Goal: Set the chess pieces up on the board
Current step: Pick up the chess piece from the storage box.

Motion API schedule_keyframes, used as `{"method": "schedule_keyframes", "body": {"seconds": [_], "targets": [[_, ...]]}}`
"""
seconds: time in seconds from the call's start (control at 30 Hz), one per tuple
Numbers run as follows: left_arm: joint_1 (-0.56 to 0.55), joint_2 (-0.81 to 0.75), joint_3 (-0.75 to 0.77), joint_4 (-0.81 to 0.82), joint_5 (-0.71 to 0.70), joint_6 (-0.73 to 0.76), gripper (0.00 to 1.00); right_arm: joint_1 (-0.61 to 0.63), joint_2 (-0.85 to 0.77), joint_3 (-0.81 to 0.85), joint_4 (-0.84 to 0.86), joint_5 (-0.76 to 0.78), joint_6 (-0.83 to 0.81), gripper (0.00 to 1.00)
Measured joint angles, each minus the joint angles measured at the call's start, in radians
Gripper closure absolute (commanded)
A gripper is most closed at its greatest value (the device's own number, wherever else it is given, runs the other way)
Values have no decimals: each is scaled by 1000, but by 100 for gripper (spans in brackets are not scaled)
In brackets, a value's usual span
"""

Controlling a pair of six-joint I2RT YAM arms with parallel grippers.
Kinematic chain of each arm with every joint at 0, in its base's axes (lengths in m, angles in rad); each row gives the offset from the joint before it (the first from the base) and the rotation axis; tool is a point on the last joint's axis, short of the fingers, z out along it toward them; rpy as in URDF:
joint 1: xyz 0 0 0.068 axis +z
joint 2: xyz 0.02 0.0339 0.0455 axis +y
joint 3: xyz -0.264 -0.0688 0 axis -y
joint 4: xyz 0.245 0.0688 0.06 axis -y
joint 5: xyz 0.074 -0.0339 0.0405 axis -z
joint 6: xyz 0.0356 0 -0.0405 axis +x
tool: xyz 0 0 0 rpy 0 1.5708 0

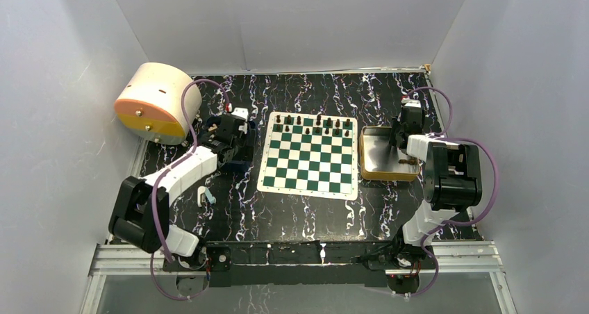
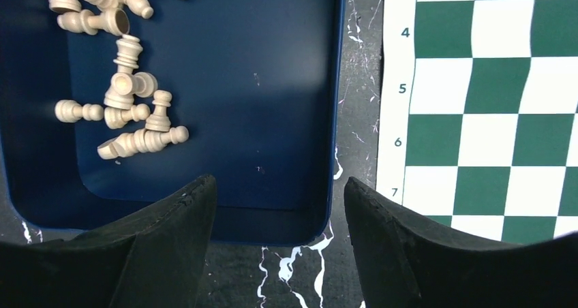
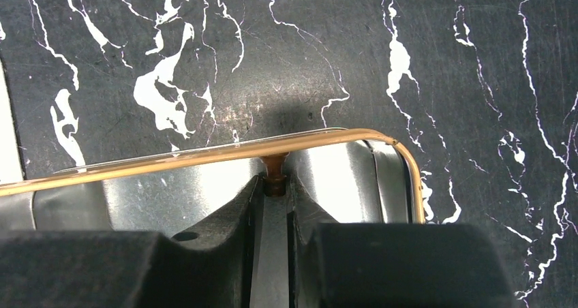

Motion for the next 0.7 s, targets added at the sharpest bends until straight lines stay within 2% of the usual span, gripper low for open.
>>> {"method": "schedule_keyframes", "body": {"seconds": [0.13, 0.43, 0.7], "targets": [[7, 68, 22, 0, 17, 0, 36, 0, 0, -1, 0, 0, -7, 83], [8, 197, 95, 11, 29, 22, 40, 0, -10, -2, -9, 0, -10, 84], [8, 251, 98, 48, 115, 50, 52, 0, -37, -2, -43, 5, -8, 84]]}}
